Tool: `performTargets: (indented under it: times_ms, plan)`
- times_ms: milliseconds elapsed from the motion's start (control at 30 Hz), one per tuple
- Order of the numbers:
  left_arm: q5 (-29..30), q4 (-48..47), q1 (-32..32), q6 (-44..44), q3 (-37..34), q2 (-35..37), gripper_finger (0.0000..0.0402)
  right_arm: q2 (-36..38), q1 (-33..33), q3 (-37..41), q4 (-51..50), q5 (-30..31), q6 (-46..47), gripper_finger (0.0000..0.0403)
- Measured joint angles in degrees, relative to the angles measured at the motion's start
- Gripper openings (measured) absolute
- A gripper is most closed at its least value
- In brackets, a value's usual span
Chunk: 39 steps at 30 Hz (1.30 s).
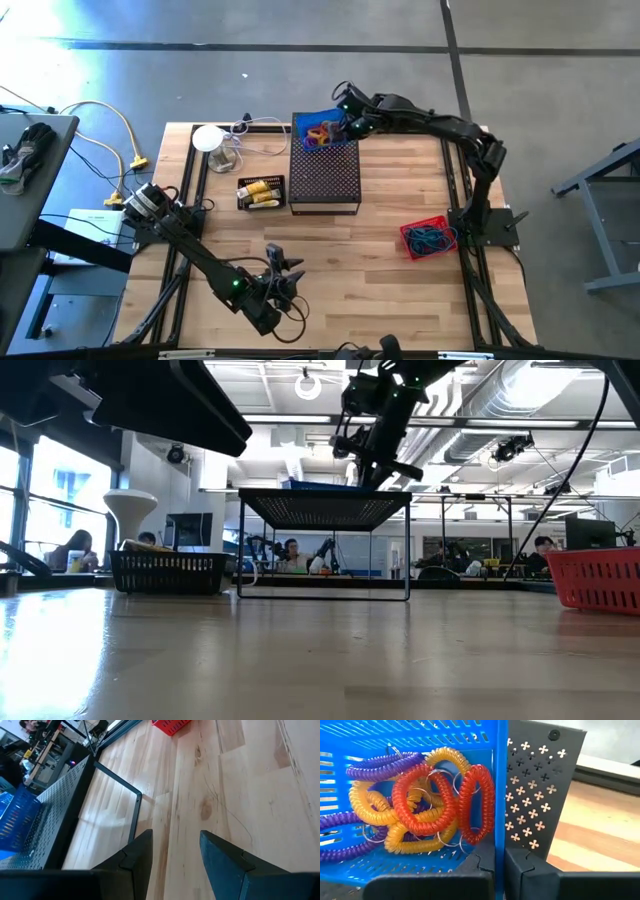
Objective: Pick & Place Office Desk Supplies
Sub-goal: Put the blue bin on the shelf, then put the black bin on the shelf
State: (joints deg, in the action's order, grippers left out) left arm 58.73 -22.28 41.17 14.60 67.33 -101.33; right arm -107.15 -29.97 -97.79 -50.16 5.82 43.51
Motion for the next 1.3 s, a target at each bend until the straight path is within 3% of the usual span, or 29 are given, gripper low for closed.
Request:
performTargets:
  times_ms: [200,433,700,900,1000,1100,1300]
  plan:
    - [0.01,0.01,0.00,0.25,0.00,-0.01,0.0154,-0.11,0.80,0.06,0.30,2.91,-0.25,0.0028]
    - [0.01,0.00,0.00,0.30,0.00,-0.01,0.0154,0.26,1.24,0.06,2.53,3.30,-2.70,0.0105]
    - [0.01,0.02,0.00,0.47,0.00,-0.01,0.0154,3.51,1.09,0.08,2.85,-0.67,-3.28,0.0173]
    - [1.62,-1.33,0.30,0.53,0.00,-0.01,0.0154,9.09,2.56,0.02,2.05,6.02,-4.93,0.0171]
    - [4.87,-4.55,1.85,3.00,0.00,-0.01,0.0154,12.08,4.25,0.02,0.37,6.32,-7.76,0.0166]
    - [4.34,-7.41,3.52,5.67,0.00,0.00,0.0154,13.46,8.27,-0.05,-3.15,7.42,-10.61,0.0163]
    - [5.88,-14.53,4.28,9.71,0.04,1.78,0.0154,13.09,22.70,1.76,-16.64,22.78,-6.33,0.0162]
